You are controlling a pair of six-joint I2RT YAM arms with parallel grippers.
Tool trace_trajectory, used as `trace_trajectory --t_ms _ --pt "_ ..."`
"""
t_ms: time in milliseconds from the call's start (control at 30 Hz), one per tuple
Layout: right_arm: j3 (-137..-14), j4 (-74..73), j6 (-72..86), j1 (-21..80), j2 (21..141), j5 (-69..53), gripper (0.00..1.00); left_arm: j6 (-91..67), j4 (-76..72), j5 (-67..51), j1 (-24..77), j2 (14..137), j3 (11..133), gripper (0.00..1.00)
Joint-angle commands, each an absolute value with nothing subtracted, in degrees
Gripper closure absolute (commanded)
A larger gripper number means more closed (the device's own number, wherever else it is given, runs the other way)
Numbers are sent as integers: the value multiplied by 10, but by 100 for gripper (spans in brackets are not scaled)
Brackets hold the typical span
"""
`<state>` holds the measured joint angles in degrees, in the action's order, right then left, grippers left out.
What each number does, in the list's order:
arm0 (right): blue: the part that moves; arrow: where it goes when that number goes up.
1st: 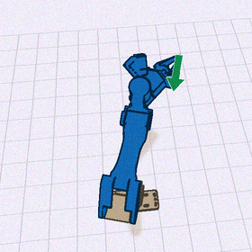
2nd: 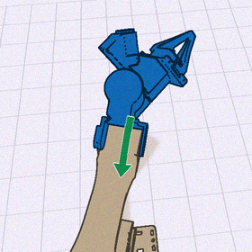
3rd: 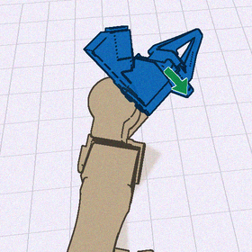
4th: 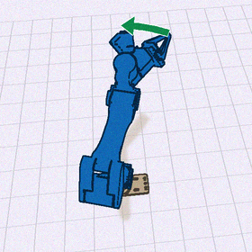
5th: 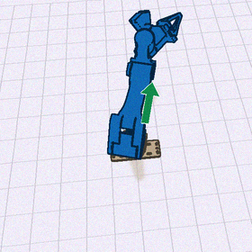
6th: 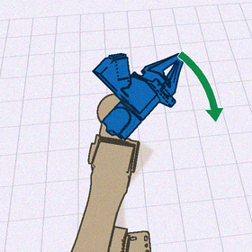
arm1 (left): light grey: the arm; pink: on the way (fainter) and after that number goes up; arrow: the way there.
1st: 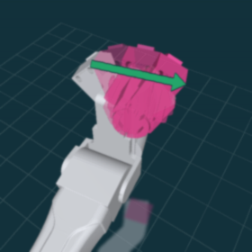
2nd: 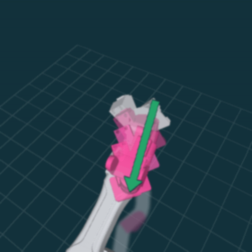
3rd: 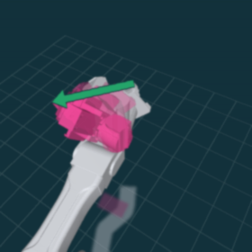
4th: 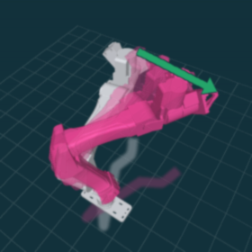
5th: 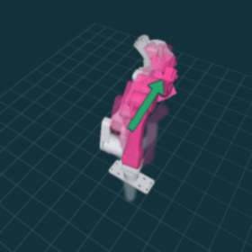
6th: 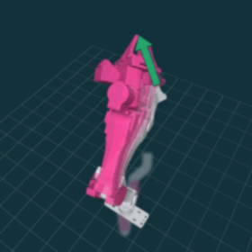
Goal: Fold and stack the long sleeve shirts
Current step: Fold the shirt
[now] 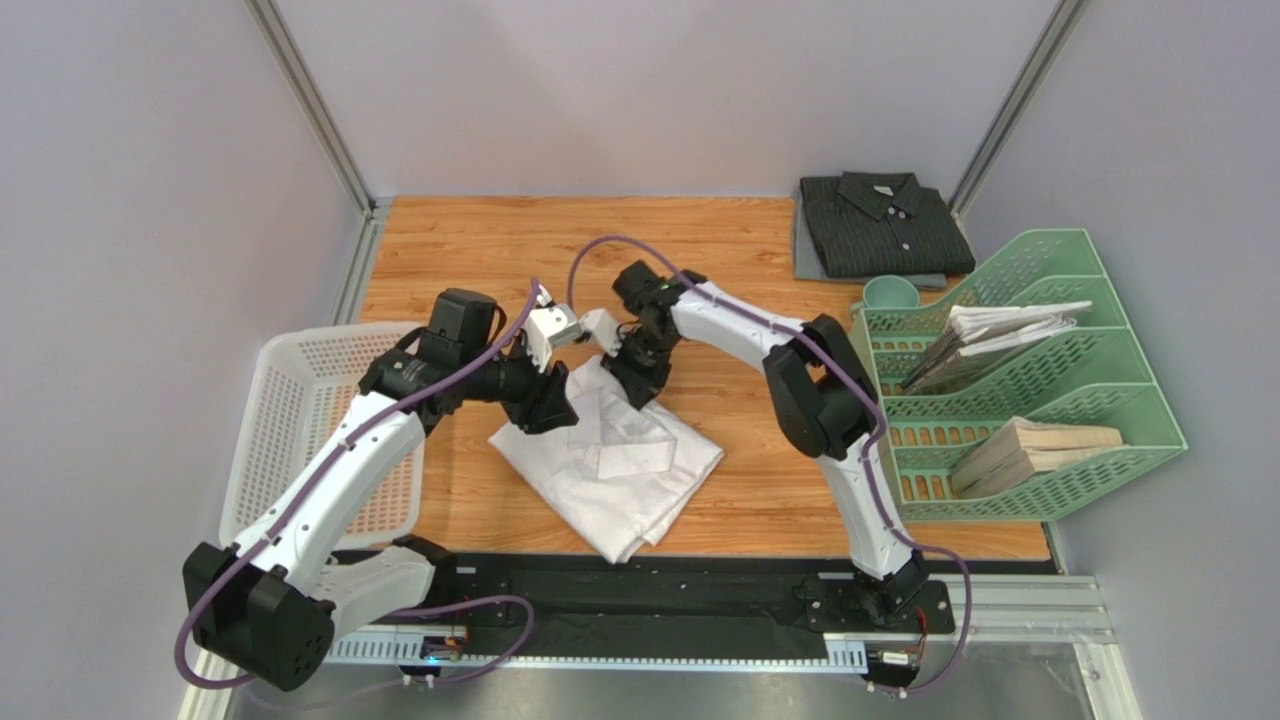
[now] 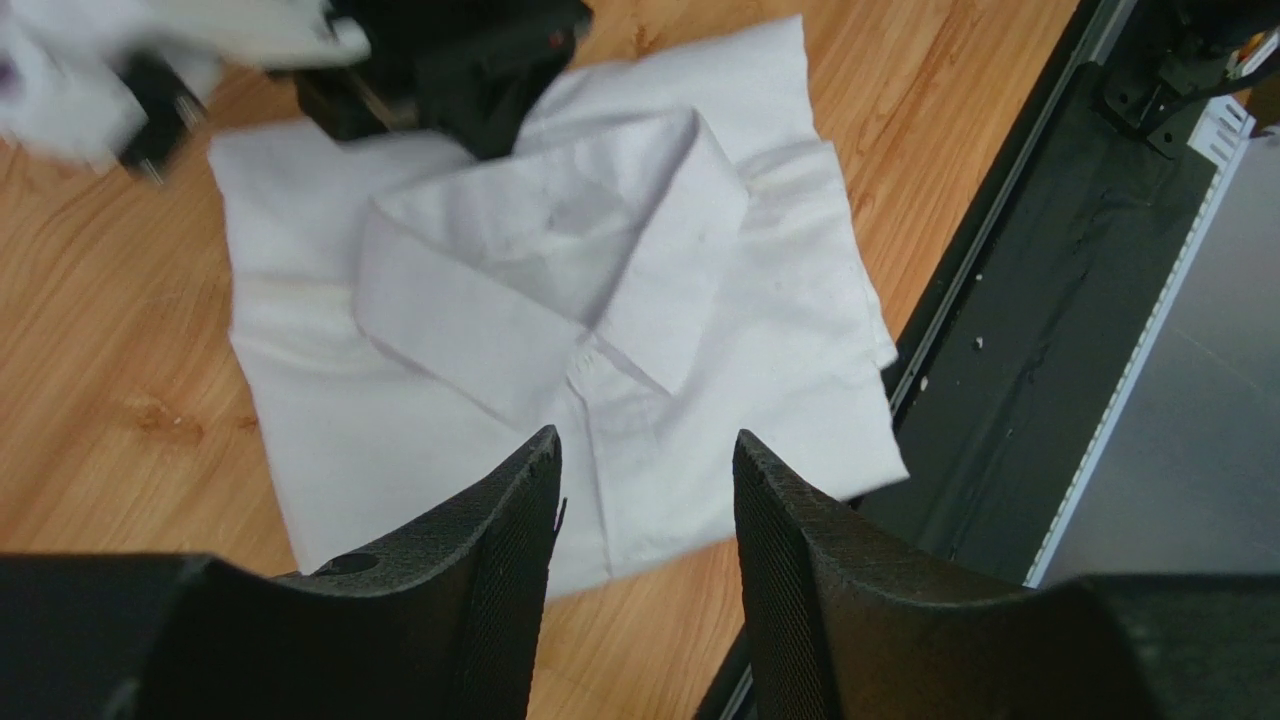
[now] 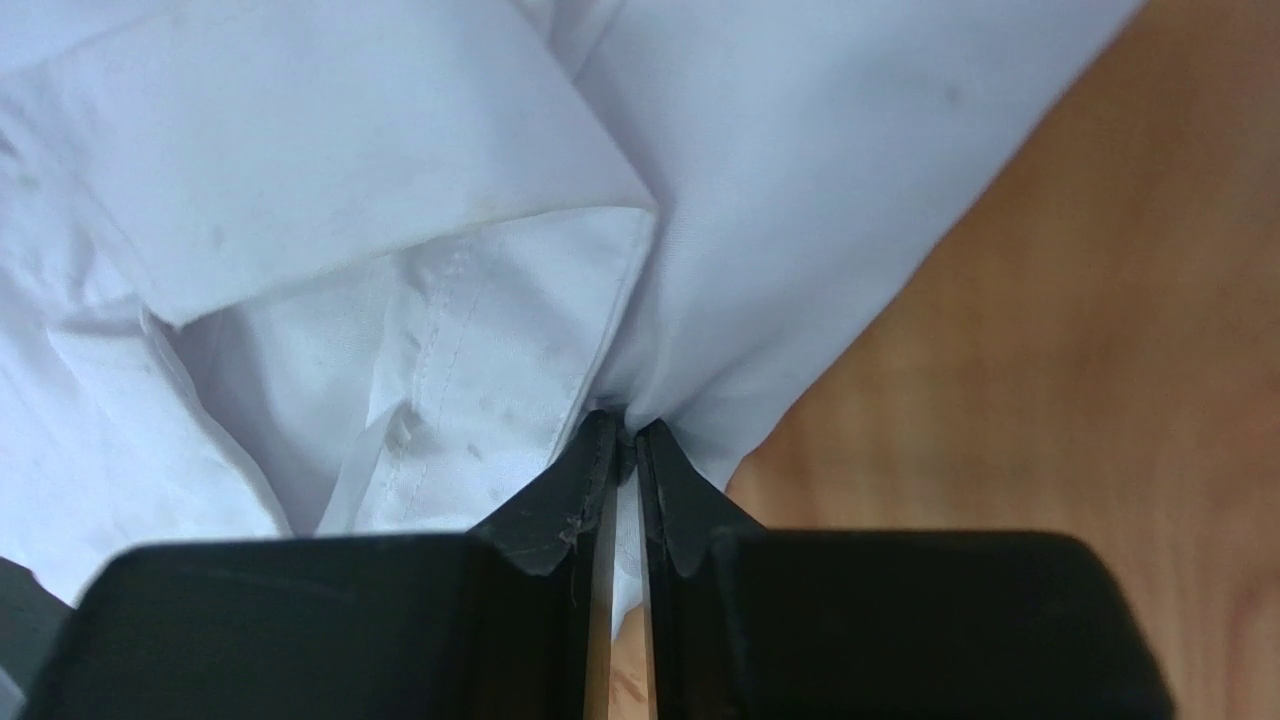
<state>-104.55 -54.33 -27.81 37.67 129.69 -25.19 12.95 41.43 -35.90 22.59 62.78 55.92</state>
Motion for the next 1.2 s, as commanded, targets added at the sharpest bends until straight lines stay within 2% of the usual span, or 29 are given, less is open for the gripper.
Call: trace_trajectory --t_ms 0,67,167,267,367,433,600,767,833,967,1000,1167 --pt "-988 -554 -505 440 1266 -282 89 160 393 -387 227 609 549 48" --pt "-952 -536 -529 441 1247 -273 86 156 390 -409 228 604 541 48" --pt "-977 -516 -471 424 1223 -218 73 189 400 -396 227 600 532 46" --pt "-1005 -542 -357 374 1172 -252 47 311 474 -388 228 620 555 45" --pt "-967 -591 -280 324 1113 -314 47 417 528 -384 238 644 566 45" --pt "-920 -601 -243 315 1075 -332 47 474 556 -351 287 673 566 46" --pt "-753 -613 -233 309 1061 -357 54 524 533 -284 411 725 529 48" --pt "-705 -591 -227 308 1109 -364 58 526 514 -257 472 814 530 51" --pt "-712 -576 -222 308 1128 -359 64 523 505 -249 488 844 530 55" --pt "-765 -561 -200 293 1187 -311 94 458 457 -243 529 889 539 63" --pt "-783 -562 -196 283 1210 -304 97 442 451 -250 533 899 545 66" --pt "-922 -583 -193 217 1268 -273 100 347 411 -274 552 967 605 73"
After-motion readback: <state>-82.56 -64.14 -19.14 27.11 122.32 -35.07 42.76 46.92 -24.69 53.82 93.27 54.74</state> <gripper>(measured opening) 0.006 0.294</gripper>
